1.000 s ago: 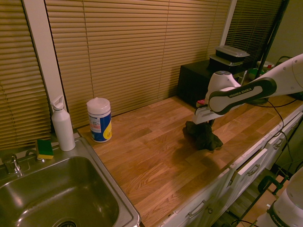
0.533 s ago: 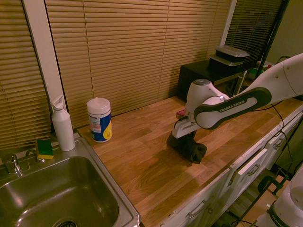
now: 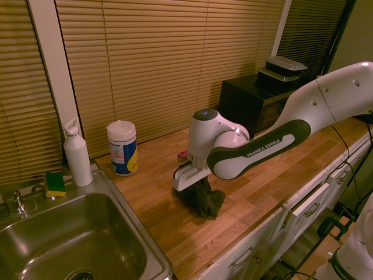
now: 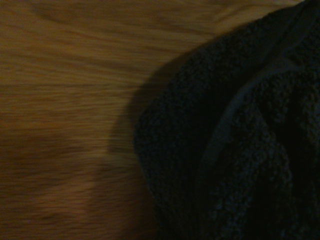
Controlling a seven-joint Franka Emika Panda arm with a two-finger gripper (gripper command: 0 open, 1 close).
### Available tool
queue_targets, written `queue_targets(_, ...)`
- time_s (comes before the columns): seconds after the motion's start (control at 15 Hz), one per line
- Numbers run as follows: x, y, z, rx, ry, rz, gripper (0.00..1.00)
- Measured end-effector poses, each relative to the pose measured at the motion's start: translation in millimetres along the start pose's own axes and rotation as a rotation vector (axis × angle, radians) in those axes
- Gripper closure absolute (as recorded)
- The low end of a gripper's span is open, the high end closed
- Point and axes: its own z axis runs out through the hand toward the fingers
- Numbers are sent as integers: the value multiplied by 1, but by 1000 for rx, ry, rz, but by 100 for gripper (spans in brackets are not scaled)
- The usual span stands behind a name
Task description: Clear the spill
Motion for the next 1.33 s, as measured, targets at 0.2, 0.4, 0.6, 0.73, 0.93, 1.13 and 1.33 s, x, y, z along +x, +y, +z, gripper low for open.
queue_targets(0.2,-19,-28,1,-4,-1,-18,100)
queue_targets(0.4,-39,-48,-3,0,-6,-37,100)
queue_targets(0.6,-64,-63,-12,-1,-8,-56,0)
queue_targets(0.73,-77,-68,-20,2,-5,-68,0)
queue_targets(0.93,-77,-69,-23,3,9,-68,0)
queue_targets(1.13,-77,-69,-24,5,15,-64,0)
queue_targets(1.33,-78,-68,-38,23,30,-56,0)
